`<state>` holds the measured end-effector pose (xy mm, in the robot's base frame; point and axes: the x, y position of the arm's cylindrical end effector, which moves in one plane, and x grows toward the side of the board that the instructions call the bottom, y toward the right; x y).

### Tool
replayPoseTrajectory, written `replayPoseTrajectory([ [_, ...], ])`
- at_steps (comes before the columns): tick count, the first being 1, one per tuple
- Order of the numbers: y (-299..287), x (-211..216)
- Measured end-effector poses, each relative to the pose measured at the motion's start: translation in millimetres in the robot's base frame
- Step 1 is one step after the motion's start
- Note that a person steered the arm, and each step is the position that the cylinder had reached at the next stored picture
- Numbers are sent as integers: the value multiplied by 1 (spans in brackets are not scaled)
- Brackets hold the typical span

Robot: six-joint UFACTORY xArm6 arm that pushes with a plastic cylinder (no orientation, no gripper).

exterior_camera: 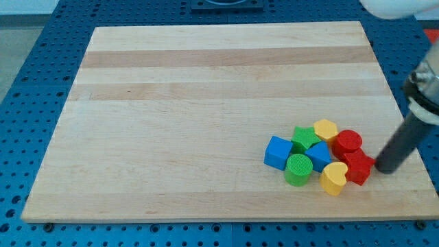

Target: Slide the group of blocks a bit left

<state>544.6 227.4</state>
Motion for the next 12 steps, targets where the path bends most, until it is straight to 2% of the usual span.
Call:
replayPoseTrajectory([
  [1,-12,-25],
  [8,-1,-13],
  [10,-100,-56],
  [12,-114,-73],
])
